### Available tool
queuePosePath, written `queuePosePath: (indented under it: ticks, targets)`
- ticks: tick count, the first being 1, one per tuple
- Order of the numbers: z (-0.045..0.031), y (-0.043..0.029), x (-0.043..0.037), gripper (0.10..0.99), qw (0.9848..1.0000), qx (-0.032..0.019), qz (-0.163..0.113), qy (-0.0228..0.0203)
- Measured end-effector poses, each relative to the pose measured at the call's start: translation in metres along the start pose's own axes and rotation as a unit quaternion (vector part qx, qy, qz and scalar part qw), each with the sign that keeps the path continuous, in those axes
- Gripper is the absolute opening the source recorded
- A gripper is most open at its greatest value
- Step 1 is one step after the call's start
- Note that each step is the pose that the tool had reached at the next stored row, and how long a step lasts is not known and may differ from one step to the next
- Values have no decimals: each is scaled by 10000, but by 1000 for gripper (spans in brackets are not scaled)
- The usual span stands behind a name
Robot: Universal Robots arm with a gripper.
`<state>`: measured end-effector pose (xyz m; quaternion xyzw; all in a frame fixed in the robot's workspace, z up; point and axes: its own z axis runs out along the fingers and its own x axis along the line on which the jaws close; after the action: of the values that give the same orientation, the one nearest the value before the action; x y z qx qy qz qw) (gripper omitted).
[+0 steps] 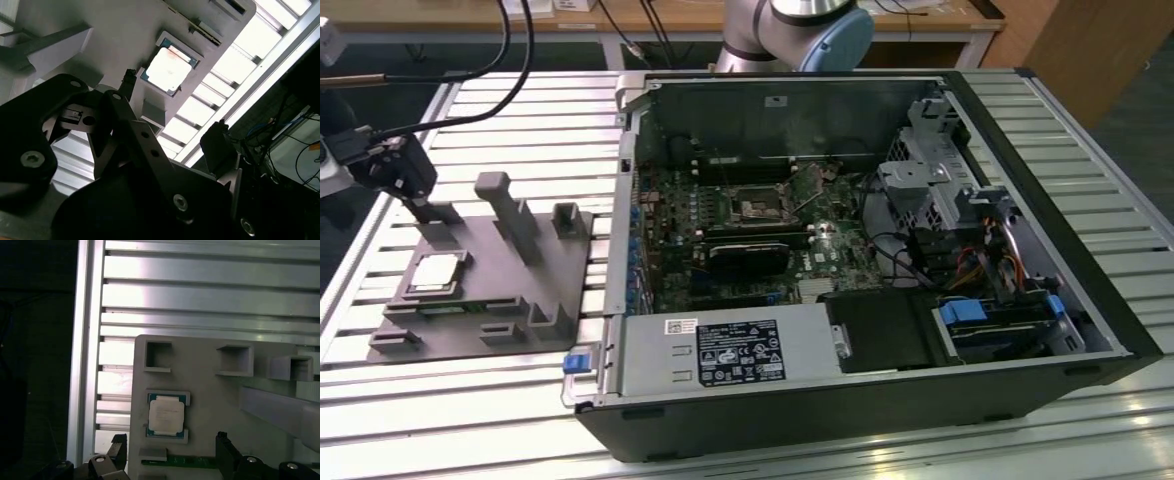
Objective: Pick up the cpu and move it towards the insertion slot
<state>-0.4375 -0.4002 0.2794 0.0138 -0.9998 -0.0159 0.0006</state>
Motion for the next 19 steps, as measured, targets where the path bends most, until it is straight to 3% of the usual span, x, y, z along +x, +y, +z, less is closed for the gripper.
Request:
queuePosePath:
  ticks: [19]
  targets:
    - [124,-7,0,796,10000,6,-2,0]
